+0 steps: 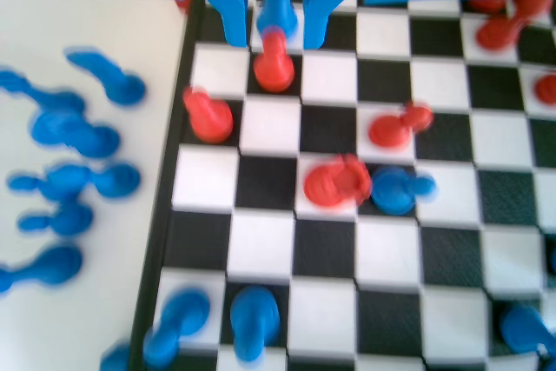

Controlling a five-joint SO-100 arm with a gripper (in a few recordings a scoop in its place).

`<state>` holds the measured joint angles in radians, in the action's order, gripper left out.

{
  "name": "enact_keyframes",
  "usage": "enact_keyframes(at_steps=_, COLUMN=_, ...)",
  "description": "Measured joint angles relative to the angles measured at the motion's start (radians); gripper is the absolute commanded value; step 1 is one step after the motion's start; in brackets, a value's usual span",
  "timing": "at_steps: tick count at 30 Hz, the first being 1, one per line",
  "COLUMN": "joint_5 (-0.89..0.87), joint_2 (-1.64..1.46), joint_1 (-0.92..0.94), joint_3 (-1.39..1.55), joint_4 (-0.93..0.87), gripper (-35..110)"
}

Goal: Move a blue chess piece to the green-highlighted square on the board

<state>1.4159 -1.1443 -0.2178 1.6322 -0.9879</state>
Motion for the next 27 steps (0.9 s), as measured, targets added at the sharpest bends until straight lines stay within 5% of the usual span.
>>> enact_keyframes(at_steps=27, joint_5=0.0, joint_2=0.052, joint_1=0.0, joint_3=0.0, joint_4=0.061, gripper=9)
